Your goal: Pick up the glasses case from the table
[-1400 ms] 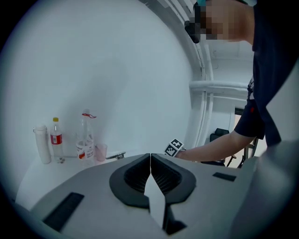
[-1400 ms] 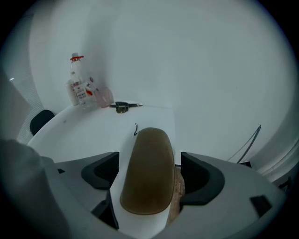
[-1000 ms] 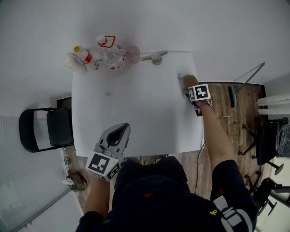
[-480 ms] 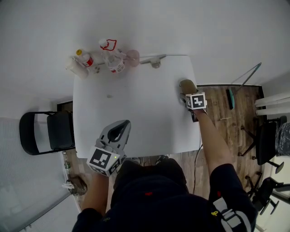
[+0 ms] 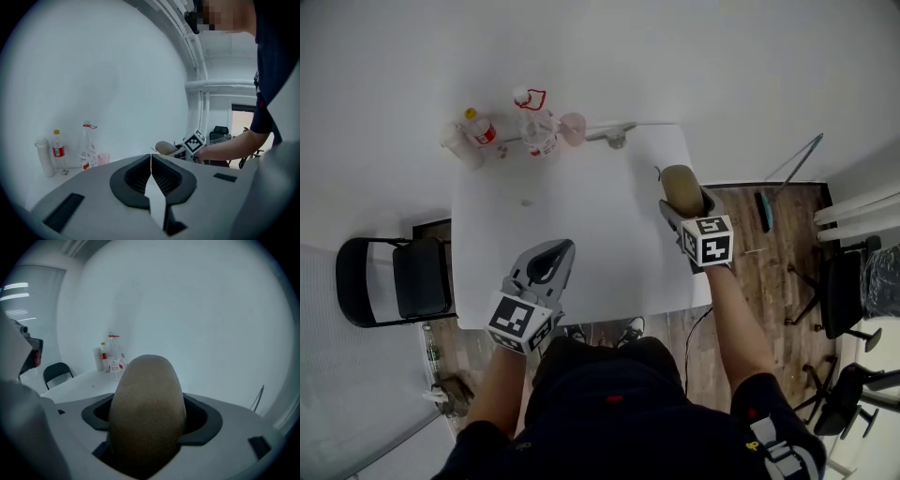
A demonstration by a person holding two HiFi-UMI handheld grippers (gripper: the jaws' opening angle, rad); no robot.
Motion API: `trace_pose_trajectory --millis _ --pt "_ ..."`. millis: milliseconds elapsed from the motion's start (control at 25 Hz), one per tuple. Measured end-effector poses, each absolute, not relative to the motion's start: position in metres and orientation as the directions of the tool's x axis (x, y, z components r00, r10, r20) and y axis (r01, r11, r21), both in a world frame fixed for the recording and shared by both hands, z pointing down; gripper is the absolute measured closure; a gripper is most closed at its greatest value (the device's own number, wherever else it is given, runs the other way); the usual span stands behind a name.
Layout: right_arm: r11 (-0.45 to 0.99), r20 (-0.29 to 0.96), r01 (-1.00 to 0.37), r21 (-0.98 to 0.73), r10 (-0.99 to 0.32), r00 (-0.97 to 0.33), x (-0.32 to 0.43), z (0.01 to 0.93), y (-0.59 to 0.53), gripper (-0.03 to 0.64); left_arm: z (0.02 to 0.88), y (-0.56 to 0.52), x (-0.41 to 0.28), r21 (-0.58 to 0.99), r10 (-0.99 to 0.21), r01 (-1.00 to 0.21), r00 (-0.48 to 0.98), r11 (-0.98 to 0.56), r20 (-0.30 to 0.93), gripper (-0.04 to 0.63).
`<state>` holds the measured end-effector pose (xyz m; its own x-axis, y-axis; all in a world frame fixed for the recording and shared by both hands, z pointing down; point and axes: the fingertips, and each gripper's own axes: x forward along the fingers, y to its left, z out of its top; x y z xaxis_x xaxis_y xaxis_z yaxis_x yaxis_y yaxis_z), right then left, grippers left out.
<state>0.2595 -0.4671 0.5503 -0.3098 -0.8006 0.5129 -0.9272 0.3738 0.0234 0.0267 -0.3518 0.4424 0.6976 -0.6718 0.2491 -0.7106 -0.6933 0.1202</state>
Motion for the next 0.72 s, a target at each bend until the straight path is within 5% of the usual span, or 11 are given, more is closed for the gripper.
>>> trace_pose_trajectory --millis 720 --pt "0.349 0.032 -0.937 0.021 -0.937 -0.348 0.235 0.336 -0.352 0.216 0.359 -0.347 0.028 0.098 -0.684 -0.688 0.726 -0.719 0.075 0.572"
